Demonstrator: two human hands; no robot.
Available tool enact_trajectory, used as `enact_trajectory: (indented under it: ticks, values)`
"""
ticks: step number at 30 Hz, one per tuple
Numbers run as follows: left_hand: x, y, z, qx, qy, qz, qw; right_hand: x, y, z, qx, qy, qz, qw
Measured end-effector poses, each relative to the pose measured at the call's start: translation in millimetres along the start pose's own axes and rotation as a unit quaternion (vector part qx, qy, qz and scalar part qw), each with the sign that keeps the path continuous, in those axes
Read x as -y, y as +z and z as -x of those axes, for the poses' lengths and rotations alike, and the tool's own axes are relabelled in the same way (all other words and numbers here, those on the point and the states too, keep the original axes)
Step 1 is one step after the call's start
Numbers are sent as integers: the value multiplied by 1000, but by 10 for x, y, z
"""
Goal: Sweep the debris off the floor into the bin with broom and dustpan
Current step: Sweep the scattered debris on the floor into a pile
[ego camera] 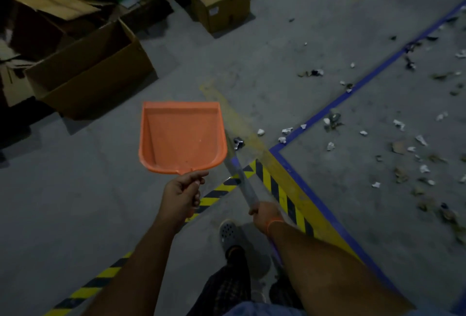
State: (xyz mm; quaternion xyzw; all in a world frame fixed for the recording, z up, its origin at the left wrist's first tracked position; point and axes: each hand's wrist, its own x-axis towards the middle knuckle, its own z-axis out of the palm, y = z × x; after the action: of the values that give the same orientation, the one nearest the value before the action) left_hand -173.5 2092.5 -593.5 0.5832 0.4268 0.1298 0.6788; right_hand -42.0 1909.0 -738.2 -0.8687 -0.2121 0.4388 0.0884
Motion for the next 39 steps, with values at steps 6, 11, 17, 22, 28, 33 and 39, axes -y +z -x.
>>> enact_trajectory:
  ticks: [6, 11, 17, 22, 28, 33, 39]
  values:
    - [53, 280, 231, 2, 20, 12, 1000, -560, -267, 150, -36, 47, 4, 998]
    - [116, 655, 469, 22, 33, 3, 999, -1045, -612, 421, -127, 128, 6, 984]
    - [71, 1282, 694, 57, 39, 1, 998, -1583, -764, 719, -124, 100, -26, 987]
    - [50, 1689, 772, 83, 50, -31, 995, -2037, -745, 928, -96, 79, -52, 991]
    - [-65, 2042, 911, 99, 60, -60, 991, -2528, -899, 1038, -114, 142, -37, 982]
    - [-58, 2221, 926, 111, 62, -63, 990, -2897, -1055, 1184, -164, 173, -47, 970]
    - [-13, 2499, 800, 149, 55, -82, 984, -3165, -1005, 1336, -106, 120, -39, 986]
